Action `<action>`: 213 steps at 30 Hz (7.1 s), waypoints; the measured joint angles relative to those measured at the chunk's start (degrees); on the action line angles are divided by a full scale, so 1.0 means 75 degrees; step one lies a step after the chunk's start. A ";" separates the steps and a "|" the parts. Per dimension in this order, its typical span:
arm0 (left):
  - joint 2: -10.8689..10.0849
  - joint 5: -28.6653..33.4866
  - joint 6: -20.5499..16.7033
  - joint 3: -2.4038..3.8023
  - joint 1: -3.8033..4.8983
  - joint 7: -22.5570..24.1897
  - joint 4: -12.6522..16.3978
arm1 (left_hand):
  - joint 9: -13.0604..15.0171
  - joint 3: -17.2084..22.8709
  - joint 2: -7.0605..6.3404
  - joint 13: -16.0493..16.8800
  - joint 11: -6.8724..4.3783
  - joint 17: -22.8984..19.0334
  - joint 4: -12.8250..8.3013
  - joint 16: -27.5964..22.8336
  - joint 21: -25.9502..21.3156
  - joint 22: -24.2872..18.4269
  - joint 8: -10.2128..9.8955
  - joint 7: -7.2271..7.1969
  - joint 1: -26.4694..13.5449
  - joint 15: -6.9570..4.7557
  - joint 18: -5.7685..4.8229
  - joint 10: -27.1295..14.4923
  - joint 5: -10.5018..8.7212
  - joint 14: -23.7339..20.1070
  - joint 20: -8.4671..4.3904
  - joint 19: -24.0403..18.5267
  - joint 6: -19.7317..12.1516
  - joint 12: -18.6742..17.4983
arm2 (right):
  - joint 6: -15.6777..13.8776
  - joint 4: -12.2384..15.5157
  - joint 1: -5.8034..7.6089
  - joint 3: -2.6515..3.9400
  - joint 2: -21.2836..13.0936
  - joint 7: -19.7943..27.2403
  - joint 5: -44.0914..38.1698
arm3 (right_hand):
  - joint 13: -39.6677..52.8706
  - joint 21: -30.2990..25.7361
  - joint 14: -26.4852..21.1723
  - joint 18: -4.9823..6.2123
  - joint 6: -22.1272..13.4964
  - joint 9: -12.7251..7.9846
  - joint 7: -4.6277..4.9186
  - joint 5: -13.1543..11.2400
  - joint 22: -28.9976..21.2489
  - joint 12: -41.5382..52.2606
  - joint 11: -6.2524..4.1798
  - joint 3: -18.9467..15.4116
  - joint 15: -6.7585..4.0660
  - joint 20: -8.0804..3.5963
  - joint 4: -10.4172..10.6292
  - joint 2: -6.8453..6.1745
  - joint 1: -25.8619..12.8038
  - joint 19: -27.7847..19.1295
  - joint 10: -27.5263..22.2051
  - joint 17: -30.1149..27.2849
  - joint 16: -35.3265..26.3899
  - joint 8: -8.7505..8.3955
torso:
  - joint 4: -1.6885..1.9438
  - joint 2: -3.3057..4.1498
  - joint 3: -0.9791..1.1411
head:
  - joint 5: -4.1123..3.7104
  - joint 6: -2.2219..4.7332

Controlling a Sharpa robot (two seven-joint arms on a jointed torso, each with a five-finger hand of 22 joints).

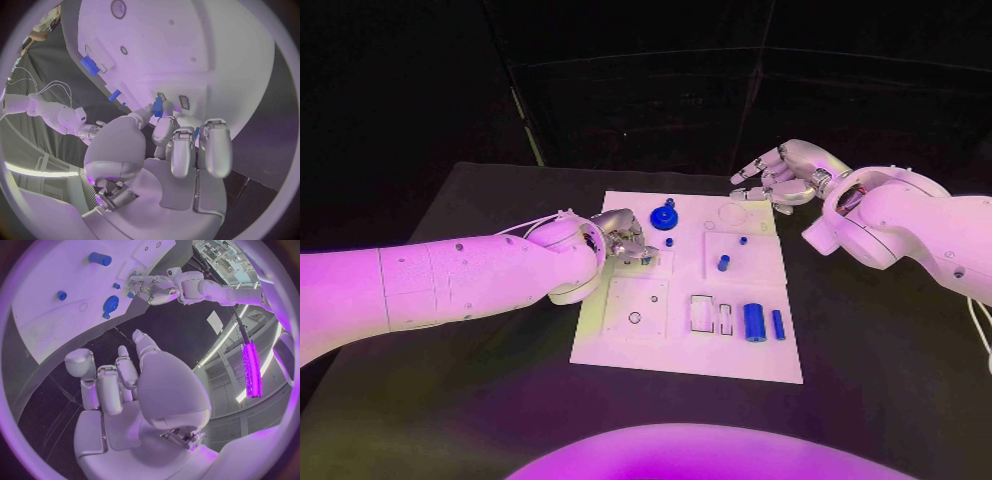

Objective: Assemble the parts on the task board

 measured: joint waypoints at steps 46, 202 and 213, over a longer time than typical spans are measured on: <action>-0.0105 0.0069 0.0084 0.0001 0.0000 -0.0069 0.0110 | 0.0049 -0.0052 -0.0029 0.0091 -0.0055 -0.0001 -0.0073 0.0000 0.0031 -0.0003 0.0059 -0.0018 0.0098 -0.0020 0.0001 0.0081 0.0003 0.0021 -0.0024 0.0025 0.0121 0.0119 | 0.0030 -0.0036 -0.0002 -0.0001 0.0014 0.0002 0.0000 | 0.0000 -0.0034 0.0000 0.0001 0.0000 0.0000 0.0000 0.0000 -0.0019 0.0000 0.0000 -0.0036 0.0000 0.0000 0.0036 0.0000 0.0000 0.0000 0.0000 -0.0003 0.0000 0.0025 | -0.0003 0.0000 -0.0003 | 0.0073 -0.0056; 0.0095 0.0568 0.0270 0.0018 0.0018 -0.0332 -0.0194 | 0.0410 -0.2576 -0.0210 0.0152 -0.0112 -0.0002 0.0747 0.0000 0.0095 0.0001 0.0331 -0.0182 -0.1129 -0.0097 0.0000 0.0159 0.0000 -0.0011 -0.0077 0.0024 0.0368 0.0209 | 0.0042 -0.0120 -0.0005 -0.0001 0.0067 0.0036 -0.0001 | -0.0033 -0.0065 0.0000 0.0000 0.0000 0.0000 0.0000 0.0000 -0.0086 0.0000 0.0000 -0.0055 0.0000 0.0000 0.0055 0.0030 -0.0030 0.0000 0.0000 -0.0005 -0.0026 0.0024 | 0.0001 -0.0001 -0.0005 | -0.0034 -0.0057; 0.0040 0.0595 0.0266 0.0022 0.0011 -0.0332 -0.0151 | 0.0420 -0.2699 -0.0161 0.0151 -0.0112 -0.0002 0.0870 0.0000 0.0095 0.0000 0.0331 -0.0183 -0.1178 -0.0097 0.0000 0.0159 0.0000 -0.0011 -0.0077 0.0024 0.0367 0.0209 | 0.0042 -0.0126 -0.0006 -0.0002 0.0071 0.0038 -0.0001 | -0.0032 -0.0065 0.0000 0.0001 0.0000 0.0000 0.0000 0.0000 -0.0086 0.0000 0.0000 -0.0055 0.0000 0.0000 0.0055 0.0030 -0.0030 0.0000 0.0000 -0.0001 -0.0026 0.0024 | 0.0001 -0.0001 -0.0005 | -0.0036 -0.0051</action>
